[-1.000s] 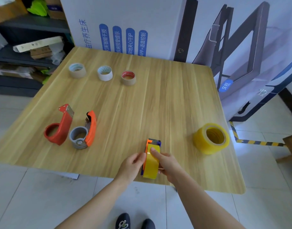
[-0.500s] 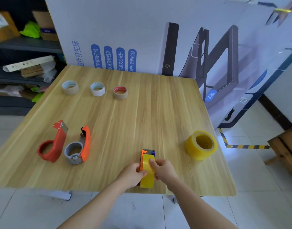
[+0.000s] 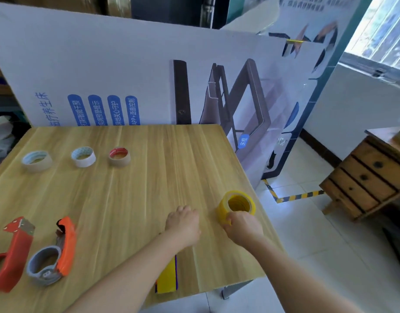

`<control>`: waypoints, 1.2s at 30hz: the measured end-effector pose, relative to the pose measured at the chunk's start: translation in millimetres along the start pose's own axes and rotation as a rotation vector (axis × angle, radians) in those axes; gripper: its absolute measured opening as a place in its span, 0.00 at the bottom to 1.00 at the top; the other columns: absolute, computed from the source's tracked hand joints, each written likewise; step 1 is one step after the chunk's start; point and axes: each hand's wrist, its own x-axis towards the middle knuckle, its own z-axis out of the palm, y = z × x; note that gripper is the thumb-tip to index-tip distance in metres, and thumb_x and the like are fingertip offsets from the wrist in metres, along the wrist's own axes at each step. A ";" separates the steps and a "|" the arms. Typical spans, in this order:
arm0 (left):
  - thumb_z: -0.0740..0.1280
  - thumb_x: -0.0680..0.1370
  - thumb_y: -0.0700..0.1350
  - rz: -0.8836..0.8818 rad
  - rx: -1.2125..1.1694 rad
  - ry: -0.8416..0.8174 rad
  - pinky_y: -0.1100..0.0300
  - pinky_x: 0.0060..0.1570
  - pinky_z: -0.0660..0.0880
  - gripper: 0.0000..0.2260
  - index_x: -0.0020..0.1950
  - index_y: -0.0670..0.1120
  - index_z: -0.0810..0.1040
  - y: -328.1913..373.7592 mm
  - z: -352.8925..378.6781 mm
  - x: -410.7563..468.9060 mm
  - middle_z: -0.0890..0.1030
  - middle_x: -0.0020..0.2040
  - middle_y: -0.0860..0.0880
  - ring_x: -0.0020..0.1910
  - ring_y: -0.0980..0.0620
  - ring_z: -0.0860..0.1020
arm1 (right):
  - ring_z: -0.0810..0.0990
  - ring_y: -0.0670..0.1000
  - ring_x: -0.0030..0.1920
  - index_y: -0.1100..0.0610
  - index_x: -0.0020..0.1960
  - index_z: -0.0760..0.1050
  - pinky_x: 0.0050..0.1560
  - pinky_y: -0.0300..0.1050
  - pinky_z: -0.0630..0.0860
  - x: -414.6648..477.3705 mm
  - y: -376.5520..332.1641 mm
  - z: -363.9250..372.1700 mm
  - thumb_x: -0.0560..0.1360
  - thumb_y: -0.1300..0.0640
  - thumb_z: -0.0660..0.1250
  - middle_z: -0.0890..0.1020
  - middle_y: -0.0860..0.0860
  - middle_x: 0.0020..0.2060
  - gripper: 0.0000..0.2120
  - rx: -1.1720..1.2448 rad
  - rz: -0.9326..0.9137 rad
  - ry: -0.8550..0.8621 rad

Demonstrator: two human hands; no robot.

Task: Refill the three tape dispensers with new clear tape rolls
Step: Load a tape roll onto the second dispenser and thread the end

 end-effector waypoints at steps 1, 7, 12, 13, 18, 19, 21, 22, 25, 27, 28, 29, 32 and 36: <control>0.64 0.77 0.52 0.014 0.026 0.009 0.49 0.61 0.67 0.20 0.67 0.46 0.69 8.6 -2.8 9.5 0.71 0.66 0.44 0.67 0.44 0.67 | 0.80 0.55 0.53 0.55 0.55 0.78 0.41 0.44 0.71 7.6 9.4 -5.0 0.78 0.48 0.61 0.82 0.52 0.52 0.13 -0.019 0.000 0.017; 0.63 0.78 0.50 0.021 0.080 0.005 0.48 0.60 0.68 0.17 0.64 0.45 0.72 53.3 -8.0 70.8 0.73 0.64 0.44 0.66 0.43 0.68 | 0.78 0.55 0.55 0.55 0.57 0.77 0.46 0.46 0.73 57.3 59.4 -17.2 0.78 0.47 0.61 0.80 0.53 0.53 0.14 -0.022 -0.005 0.042; 0.61 0.79 0.53 -0.036 0.027 -0.039 0.49 0.60 0.68 0.18 0.65 0.45 0.71 79.6 5.2 120.3 0.73 0.64 0.45 0.65 0.44 0.69 | 0.76 0.56 0.56 0.55 0.57 0.72 0.45 0.46 0.70 98.6 90.9 -8.9 0.78 0.46 0.62 0.79 0.54 0.53 0.15 0.002 -0.044 0.000; 0.61 0.79 0.54 -0.054 0.013 -0.048 0.49 0.59 0.68 0.18 0.65 0.45 0.71 82.8 8.6 127.3 0.74 0.63 0.45 0.65 0.44 0.70 | 0.77 0.56 0.57 0.55 0.57 0.71 0.46 0.47 0.71 104.3 94.6 -6.3 0.78 0.46 0.62 0.79 0.54 0.54 0.15 0.006 -0.043 -0.023; 0.62 0.79 0.49 -0.133 -0.050 -0.071 0.51 0.49 0.72 0.12 0.60 0.46 0.71 92.9 22.7 151.8 0.77 0.58 0.46 0.59 0.44 0.75 | 0.80 0.57 0.51 0.54 0.48 0.67 0.41 0.46 0.70 126.3 102.5 4.6 0.78 0.48 0.61 0.81 0.55 0.50 0.09 0.051 -0.038 -0.159; 0.61 0.79 0.47 -0.143 -0.043 -0.064 0.53 0.46 0.72 0.10 0.59 0.46 0.71 94.4 23.2 154.8 0.78 0.57 0.46 0.57 0.44 0.76 | 0.80 0.57 0.49 0.54 0.46 0.65 0.39 0.46 0.70 129.0 102.1 5.5 0.78 0.51 0.61 0.81 0.55 0.49 0.08 0.067 -0.028 -0.168; 0.60 0.78 0.41 -0.159 -0.054 -0.044 0.54 0.41 0.70 0.07 0.55 0.47 0.72 96.6 23.1 159.9 0.79 0.55 0.46 0.53 0.44 0.77 | 0.78 0.58 0.45 0.54 0.40 0.62 0.38 0.45 0.71 133.4 101.3 6.0 0.76 0.57 0.58 0.79 0.56 0.44 0.07 0.115 0.000 -0.169; 0.58 0.77 0.39 -0.167 -0.080 -0.027 0.54 0.40 0.70 0.08 0.54 0.47 0.72 96.9 22.8 162.7 0.79 0.54 0.46 0.52 0.44 0.78 | 0.77 0.58 0.43 0.54 0.38 0.61 0.38 0.46 0.72 135.3 100.7 5.3 0.75 0.59 0.58 0.78 0.55 0.42 0.08 0.145 0.011 -0.163; 0.57 0.78 0.41 -0.154 -0.254 0.103 0.54 0.46 0.72 0.12 0.60 0.48 0.72 90.5 19.2 171.2 0.76 0.60 0.50 0.56 0.45 0.77 | 0.78 0.59 0.44 0.55 0.42 0.66 0.37 0.45 0.70 138.4 97.7 -4.8 0.75 0.58 0.59 0.79 0.55 0.40 0.03 0.253 0.011 -0.067; 0.61 0.77 0.43 -0.134 -0.514 0.185 0.57 0.54 0.72 0.17 0.66 0.51 0.71 83.1 10.4 173.8 0.74 0.64 0.53 0.59 0.50 0.75 | 0.78 0.59 0.43 0.54 0.48 0.72 0.38 0.47 0.71 138.3 94.7 -15.1 0.76 0.57 0.60 0.79 0.53 0.39 0.03 0.334 -0.003 0.055; 0.63 0.77 0.43 -0.128 -0.671 0.199 0.59 0.56 0.72 0.19 0.67 0.53 0.70 79.4 3.5 173.0 0.73 0.64 0.53 0.59 0.52 0.74 | 0.78 0.58 0.44 0.54 0.52 0.73 0.39 0.46 0.71 138.1 92.3 -20.9 0.77 0.57 0.61 0.80 0.53 0.42 0.06 0.383 -0.010 0.119; 0.66 0.76 0.43 -0.123 -0.829 0.192 0.60 0.57 0.72 0.20 0.67 0.54 0.70 75.4 -4.6 171.2 0.74 0.63 0.54 0.57 0.53 0.75 | 0.79 0.57 0.46 0.53 0.56 0.73 0.39 0.46 0.71 138.0 88.9 -27.3 0.77 0.57 0.62 0.81 0.52 0.45 0.08 0.445 -0.013 0.177; 0.76 0.70 0.45 -0.106 -1.250 0.103 0.63 0.52 0.75 0.26 0.65 0.52 0.72 64.7 -30.1 161.3 0.82 0.53 0.53 0.50 0.56 0.80 | 0.78 0.55 0.44 0.50 0.59 0.73 0.38 0.45 0.69 140.5 75.3 -46.3 0.77 0.60 0.62 0.81 0.51 0.46 0.11 0.624 -0.031 0.289; 0.78 0.62 0.58 -0.030 -1.516 0.142 0.68 0.43 0.75 0.27 0.55 0.48 0.78 55.7 -65.9 144.8 0.84 0.39 0.53 0.41 0.56 0.81 | 0.76 0.52 0.40 0.50 0.57 0.73 0.38 0.45 0.69 143.8 54.8 -65.2 0.77 0.61 0.63 0.80 0.49 0.41 0.11 0.745 -0.111 0.375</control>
